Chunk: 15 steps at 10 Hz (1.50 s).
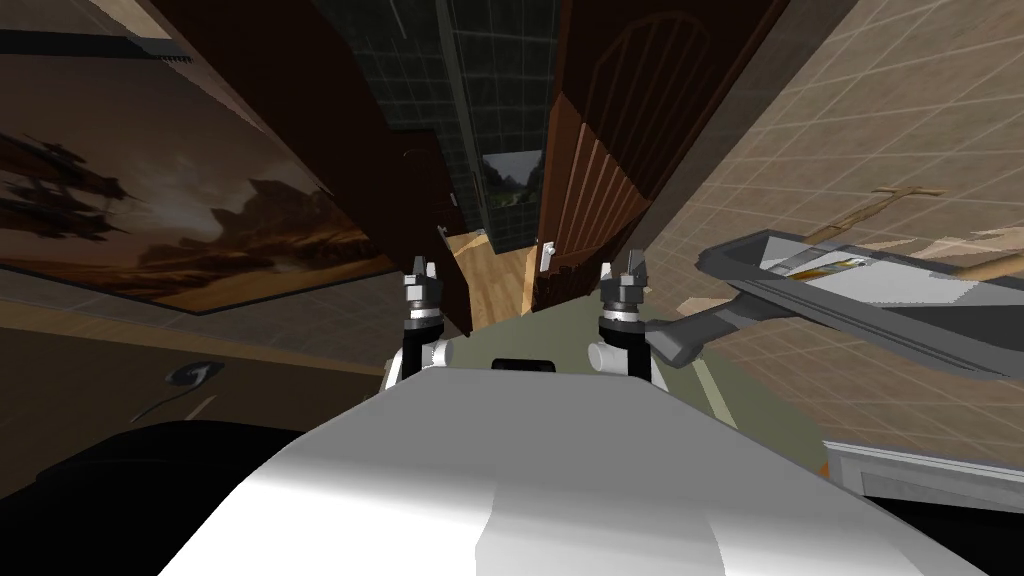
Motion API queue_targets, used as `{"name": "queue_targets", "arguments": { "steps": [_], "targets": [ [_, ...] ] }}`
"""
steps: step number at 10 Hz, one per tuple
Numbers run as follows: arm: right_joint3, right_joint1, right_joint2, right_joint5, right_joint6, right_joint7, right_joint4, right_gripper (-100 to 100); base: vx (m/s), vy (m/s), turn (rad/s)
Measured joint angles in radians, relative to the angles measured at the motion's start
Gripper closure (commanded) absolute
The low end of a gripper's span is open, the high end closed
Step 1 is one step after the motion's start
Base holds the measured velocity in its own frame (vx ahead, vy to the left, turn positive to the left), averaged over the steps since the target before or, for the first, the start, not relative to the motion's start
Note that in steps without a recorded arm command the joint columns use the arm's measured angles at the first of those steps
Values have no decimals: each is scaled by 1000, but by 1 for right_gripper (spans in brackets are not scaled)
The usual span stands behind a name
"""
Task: Push the door open
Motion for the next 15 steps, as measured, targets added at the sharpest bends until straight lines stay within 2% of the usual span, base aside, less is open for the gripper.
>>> {"name": "queue_targets", "arguments": {
  "steps": [3,4,5,7,10,13,15],
  "targets": [
    [19,-30,-10,3,29,-8,70,-100,90,-91,76],
    [25,-41,-14,3,31,-11,105,-100,95,-98,88],
    [28,-63,-17,3,44,-14,135,-100,67,-84,105],
    [42,-77,-26,5,57,-22,191,-100,94,-87,84],
    [58,-124,-38,6,95,-32,275,-100,89,-92,85],
    [76,-165,-48,7,118,-43,369,-100,78,-105,88],
    [96,-177,-46,13,136,-44,416,-100,66,-80,53]
  ]
}}
